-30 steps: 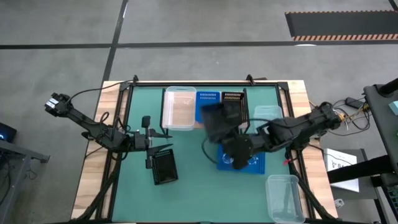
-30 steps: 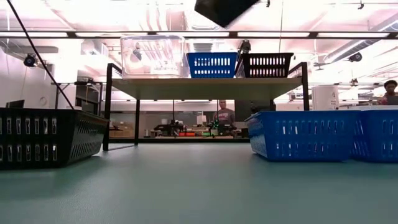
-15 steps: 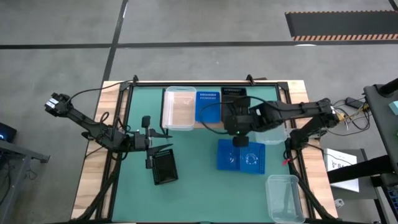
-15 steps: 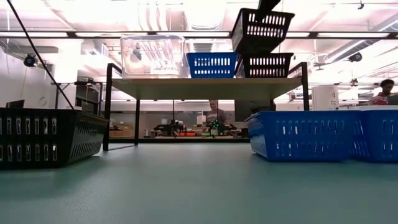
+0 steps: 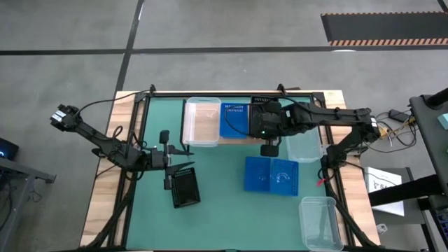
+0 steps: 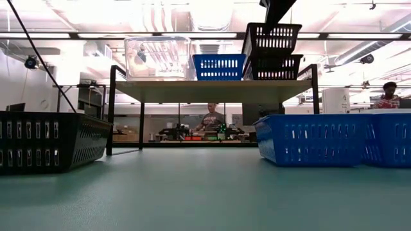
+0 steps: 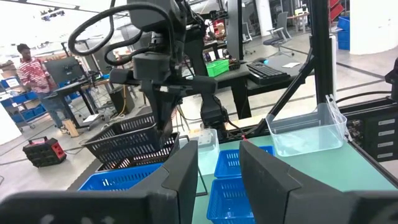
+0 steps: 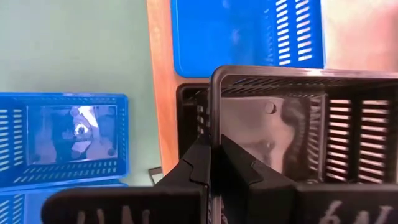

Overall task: Stack baskets on shelf by color
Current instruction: Stack the top black bin on top of the black bin on the shelf

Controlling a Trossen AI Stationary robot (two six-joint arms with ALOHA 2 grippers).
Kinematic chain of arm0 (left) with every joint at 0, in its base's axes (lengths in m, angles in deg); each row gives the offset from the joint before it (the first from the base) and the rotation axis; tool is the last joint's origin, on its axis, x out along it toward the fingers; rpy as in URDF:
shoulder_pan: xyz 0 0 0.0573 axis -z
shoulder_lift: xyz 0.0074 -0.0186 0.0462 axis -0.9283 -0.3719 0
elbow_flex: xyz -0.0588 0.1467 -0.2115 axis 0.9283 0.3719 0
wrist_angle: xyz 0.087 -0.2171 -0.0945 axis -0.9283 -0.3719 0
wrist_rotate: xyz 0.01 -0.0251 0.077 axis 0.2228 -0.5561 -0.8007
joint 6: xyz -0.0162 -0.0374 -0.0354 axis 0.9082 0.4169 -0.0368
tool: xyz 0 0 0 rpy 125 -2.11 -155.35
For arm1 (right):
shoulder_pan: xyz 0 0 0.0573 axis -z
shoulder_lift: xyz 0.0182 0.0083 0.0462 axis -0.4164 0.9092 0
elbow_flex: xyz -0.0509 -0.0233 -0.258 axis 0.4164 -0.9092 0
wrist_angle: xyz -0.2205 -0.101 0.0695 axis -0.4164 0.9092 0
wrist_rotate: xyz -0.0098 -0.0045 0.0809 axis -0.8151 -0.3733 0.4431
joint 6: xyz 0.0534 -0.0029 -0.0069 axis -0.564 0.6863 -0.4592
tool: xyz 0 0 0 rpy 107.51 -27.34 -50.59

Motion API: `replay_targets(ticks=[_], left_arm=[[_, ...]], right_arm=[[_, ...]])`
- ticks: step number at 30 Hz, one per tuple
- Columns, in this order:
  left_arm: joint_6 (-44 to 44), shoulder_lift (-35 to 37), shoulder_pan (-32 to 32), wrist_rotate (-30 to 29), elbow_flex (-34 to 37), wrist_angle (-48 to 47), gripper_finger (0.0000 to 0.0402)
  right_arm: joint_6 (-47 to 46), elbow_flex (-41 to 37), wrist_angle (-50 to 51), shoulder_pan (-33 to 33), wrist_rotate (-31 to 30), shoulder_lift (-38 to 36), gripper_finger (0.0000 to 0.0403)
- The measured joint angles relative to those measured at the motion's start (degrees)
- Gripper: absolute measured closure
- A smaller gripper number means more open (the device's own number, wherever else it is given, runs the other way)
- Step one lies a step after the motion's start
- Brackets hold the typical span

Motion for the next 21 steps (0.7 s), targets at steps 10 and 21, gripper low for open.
replay_targets(ticks=[10, 21], left_arm=[[0.0, 0.0, 0.0, 0.0, 0.0, 0.0, 0.0299], [0.0, 0.0, 0.0, 0.0, 0.0, 0.0, 0.0299]], right_arm=[[-0.1, -0.8, -0.2, 0.2, 0.1, 0.0, 0.0394], [-0.5, -0.8, -0.4, 0.2, 0.1, 0.1, 0.0394]])
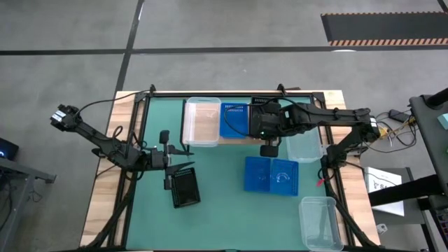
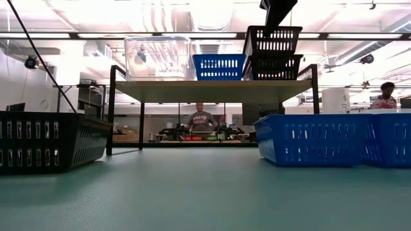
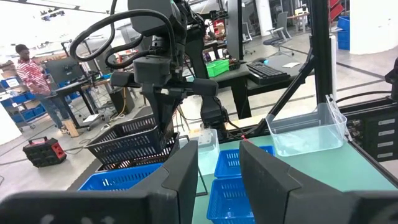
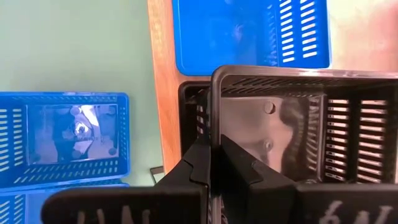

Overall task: Stack baskets on shelf by color
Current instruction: Stack the top black bin on top of the black bin on the shelf

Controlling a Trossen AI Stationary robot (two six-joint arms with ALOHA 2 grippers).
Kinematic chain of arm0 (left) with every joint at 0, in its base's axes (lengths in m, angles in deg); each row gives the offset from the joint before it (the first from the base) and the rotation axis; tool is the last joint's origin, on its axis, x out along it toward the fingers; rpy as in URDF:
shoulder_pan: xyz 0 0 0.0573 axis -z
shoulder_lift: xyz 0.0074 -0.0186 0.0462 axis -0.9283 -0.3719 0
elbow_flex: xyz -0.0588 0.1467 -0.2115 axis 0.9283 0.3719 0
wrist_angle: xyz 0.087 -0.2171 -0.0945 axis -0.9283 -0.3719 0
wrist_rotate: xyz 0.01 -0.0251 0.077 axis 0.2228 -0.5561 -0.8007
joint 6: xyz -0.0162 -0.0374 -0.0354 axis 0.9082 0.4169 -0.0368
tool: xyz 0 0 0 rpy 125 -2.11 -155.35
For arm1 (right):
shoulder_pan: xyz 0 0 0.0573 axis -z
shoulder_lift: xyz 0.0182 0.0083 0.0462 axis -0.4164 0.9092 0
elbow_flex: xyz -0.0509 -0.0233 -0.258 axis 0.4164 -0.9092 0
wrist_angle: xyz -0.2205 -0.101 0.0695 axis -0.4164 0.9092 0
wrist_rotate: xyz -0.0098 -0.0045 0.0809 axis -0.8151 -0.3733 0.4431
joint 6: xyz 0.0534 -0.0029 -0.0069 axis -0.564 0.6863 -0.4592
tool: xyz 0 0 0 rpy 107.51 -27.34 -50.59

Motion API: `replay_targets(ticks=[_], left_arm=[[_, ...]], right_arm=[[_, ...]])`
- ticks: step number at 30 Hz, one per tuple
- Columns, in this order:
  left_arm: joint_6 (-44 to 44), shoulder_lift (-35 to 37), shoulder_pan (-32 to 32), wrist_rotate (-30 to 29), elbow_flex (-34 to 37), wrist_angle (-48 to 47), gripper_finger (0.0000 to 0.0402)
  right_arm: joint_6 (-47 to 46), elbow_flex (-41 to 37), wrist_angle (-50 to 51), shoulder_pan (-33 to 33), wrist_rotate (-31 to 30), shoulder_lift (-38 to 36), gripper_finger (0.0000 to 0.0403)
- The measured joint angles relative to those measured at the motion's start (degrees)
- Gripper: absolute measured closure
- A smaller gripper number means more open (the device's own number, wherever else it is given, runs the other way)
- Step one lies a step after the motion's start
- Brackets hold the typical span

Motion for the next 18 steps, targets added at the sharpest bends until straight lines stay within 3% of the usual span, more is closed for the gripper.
replay_targets(ticks=[18], left_arm=[[0.0, 0.0, 0.0, 0.0, 0.0, 0.0, 0.0299]], right_arm=[[0.7, -6.0, -3.0, 0.0, 0.0, 0.0, 0.0394]])
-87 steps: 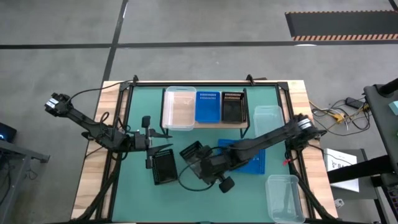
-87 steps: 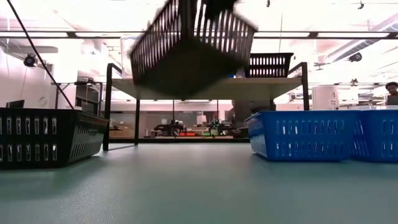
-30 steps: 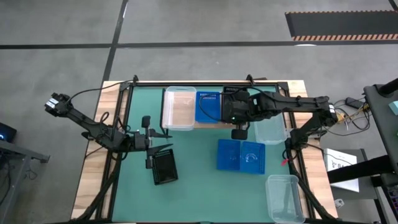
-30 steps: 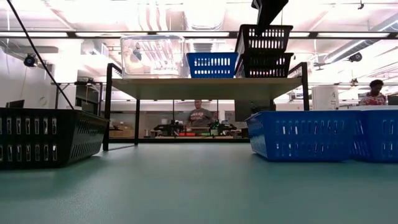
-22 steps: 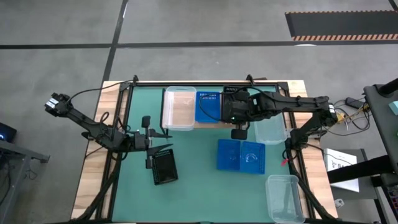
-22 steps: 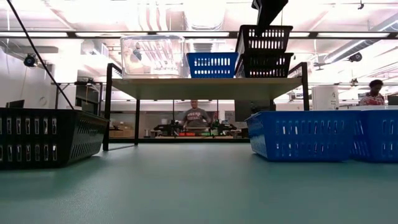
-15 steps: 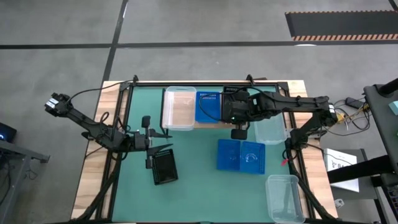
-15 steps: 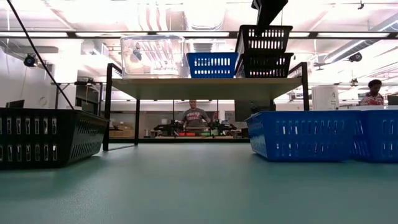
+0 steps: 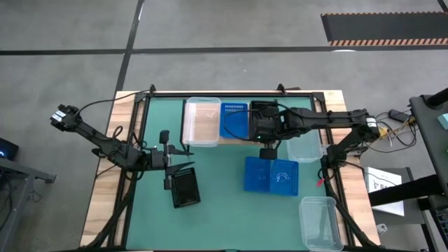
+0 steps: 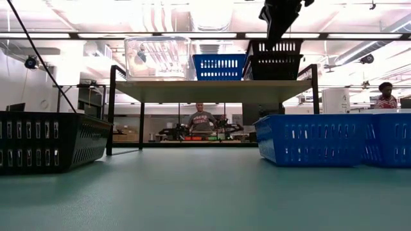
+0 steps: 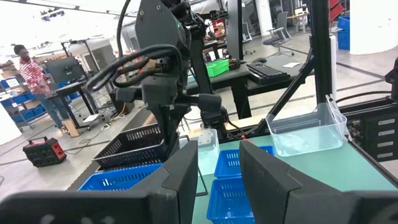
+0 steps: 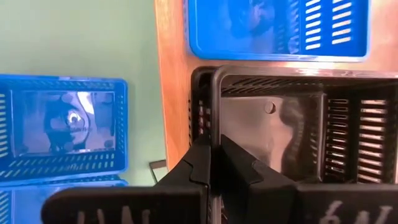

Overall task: Stack baskets on shelf by color
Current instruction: Stack the top black bin on top of the black bin on the shelf, then stack the bottom transparent bin on top of the transparent bin on the shelf

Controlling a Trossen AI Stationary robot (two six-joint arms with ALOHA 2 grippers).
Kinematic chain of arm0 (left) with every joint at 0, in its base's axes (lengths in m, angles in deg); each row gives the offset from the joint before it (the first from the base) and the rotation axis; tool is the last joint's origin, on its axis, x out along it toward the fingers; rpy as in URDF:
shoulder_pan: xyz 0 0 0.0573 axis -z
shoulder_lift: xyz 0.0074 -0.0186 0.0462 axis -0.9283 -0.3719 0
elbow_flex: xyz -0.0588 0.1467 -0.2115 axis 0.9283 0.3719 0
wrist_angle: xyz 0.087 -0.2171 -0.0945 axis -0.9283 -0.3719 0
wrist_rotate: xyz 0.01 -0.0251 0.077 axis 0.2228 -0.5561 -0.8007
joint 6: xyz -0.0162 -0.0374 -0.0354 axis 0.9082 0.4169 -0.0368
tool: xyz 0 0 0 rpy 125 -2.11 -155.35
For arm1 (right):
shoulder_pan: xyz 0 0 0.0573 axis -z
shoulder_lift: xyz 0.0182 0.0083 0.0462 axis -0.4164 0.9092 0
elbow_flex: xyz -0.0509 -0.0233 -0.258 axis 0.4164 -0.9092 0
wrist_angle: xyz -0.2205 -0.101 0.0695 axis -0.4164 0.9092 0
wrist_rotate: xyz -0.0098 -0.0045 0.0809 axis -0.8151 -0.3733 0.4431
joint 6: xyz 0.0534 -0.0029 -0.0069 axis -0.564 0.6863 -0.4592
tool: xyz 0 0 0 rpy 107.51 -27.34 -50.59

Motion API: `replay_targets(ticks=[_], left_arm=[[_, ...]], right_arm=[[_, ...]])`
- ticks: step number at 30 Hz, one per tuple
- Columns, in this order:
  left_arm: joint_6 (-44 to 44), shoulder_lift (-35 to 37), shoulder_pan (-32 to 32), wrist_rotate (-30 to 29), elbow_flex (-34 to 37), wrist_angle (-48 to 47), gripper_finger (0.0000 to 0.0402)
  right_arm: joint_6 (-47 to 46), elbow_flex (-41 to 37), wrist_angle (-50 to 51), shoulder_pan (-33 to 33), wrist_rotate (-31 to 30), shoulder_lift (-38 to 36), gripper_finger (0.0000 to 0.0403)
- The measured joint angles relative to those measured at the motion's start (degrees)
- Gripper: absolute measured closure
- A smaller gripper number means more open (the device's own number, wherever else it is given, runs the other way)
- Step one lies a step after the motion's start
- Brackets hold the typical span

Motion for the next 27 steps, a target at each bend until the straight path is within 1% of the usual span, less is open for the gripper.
replay_targets(ticks=[3, 5, 11, 14, 16, 18, 20, 22, 24, 27], left_arm=[[0.0, 0.0, 0.0, 0.0, 0.0, 0.0, 0.0299], [0.0, 0.0, 0.0, 0.0, 0.0, 0.0, 0.0299], [0.0, 0.0, 0.0, 0.0, 0.0, 0.0, 0.0299], [1.7, 0.0, 0.0, 0.0, 0.0, 0.1, 0.0299], [3.0, -0.1, 0.0, 1.0, 0.0, 0.1, 0.0299], [3.9, -1.3, 0.0, 3.6, 0.1, 0.8, 0.0299], [5.3, -3.5, 0.1, 5.7, 0.4, 2.5, 0.0299], [7.6, -6.9, 0.4, 6.1, 0.4, 6.6, 0.0299], [9.6, -11.4, 0.8, 6.1, 0.4, 11.2, 0.0299], [11.9, -19.1, 1.5, 6.2, 0.4, 18.8, 0.0299]], right_arm=[[0.0, -0.4, -0.1, 0.0, 0.0, 0.0, 0.0389], [0.0, -0.4, -0.1, 0.0, 0.0, 0.0, 0.0377], [0.8, 0.9, 0.5, 0.0, 0.0, 0.0, 0.032], [0.6, 2.1, 0.4, -0.5, 0.0, -0.6, 0.03], [-0.2, 2.2, 0.2, -1.4, 0.0, -1.5, 0.0296], [-1.0, 2.2, 0.2, -3.0, 0.0, -2.5, 0.0296], [-1.1, 1.9, -0.3, -5.0, -0.5, -3.3, 0.03], [-0.4, 1.1, -2.1, -7.4, -0.6, -4.4, 0.0307], [1.1, -0.3, -5.1, -10.0, -1.1, -5.7, 0.0316], [4.1, -4.8, -12.2, -13.8, -2.5, -8.6, 0.0331]])
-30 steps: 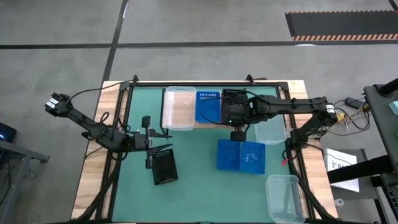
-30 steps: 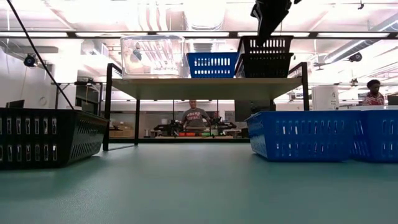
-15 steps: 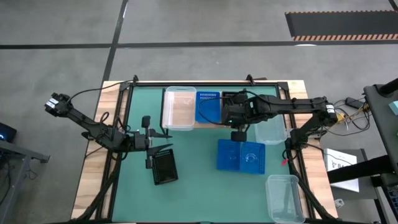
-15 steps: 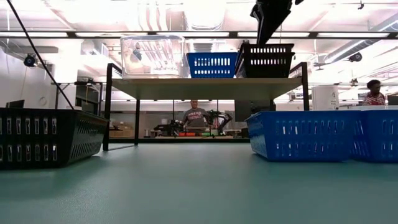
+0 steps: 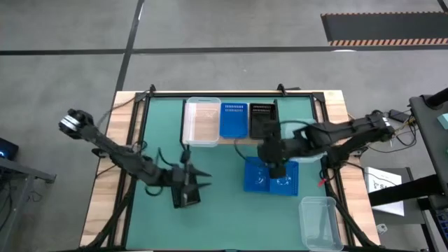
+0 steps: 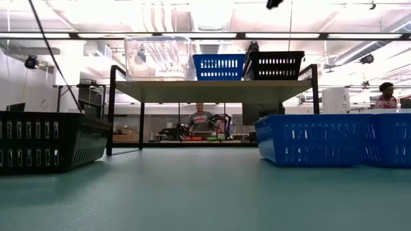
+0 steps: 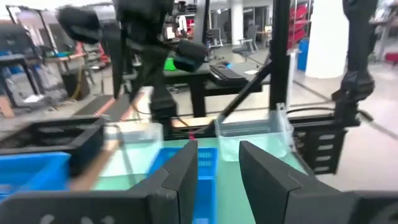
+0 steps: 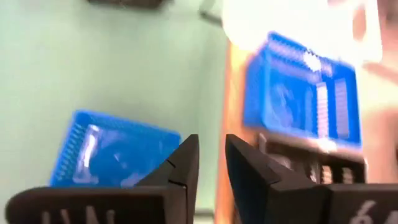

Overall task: Stack baskets on shelf by color
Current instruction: Stack the bottom transparent bin on top of the transparent bin on the shelf

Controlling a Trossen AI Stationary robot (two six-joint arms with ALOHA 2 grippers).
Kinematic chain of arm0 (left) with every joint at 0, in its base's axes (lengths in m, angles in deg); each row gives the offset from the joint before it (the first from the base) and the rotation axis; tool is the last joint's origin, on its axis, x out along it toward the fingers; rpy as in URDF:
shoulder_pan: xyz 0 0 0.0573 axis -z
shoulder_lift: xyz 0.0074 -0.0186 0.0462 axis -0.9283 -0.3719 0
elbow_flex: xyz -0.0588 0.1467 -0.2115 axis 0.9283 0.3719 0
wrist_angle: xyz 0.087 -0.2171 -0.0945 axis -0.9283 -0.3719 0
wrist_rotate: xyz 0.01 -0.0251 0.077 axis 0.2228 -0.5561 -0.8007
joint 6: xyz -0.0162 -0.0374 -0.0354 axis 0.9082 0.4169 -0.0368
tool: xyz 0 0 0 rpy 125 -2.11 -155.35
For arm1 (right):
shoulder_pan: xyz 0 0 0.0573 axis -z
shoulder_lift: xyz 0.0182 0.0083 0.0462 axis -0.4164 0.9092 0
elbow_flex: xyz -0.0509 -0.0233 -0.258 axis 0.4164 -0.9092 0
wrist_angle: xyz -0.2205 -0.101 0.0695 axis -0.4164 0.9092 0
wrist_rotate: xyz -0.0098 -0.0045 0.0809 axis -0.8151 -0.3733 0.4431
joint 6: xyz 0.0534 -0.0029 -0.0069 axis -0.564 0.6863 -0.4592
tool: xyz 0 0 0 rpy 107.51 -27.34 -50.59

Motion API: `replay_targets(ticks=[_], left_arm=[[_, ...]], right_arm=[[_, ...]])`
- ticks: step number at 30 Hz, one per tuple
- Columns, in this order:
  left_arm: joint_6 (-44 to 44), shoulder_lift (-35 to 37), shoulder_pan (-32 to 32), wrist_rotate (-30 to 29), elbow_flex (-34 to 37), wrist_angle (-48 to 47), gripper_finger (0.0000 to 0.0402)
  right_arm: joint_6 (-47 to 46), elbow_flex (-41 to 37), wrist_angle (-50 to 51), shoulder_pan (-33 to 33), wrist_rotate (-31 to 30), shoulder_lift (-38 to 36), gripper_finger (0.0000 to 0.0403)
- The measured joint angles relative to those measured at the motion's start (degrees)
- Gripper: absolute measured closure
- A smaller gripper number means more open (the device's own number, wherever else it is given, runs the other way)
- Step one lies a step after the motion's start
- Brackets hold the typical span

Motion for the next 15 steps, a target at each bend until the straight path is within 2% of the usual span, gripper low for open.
replay_targets(ticks=[3, 7, 15], left_arm=[[4.2, -6.3, 1.0, 0.4, -1.4, 5.0, 0.0299], [11.6, -12.4, 2.3, 0.4, -4.3, 5.5, 0.0299], [24.8, -19.5, 4.8, 0.4, -8.7, 5.2, 0.0299]], right_arm=[[3.6, -6.6, -9.3, -2.8, 0.1, -3.4, 0.0347], [8.5, -16.6, -22.1, -4.4, 0.2, -8.1, 0.0363], [15.2, -33.7, -45.7, -4.4, 1.0, -15.2, 0.0375]])
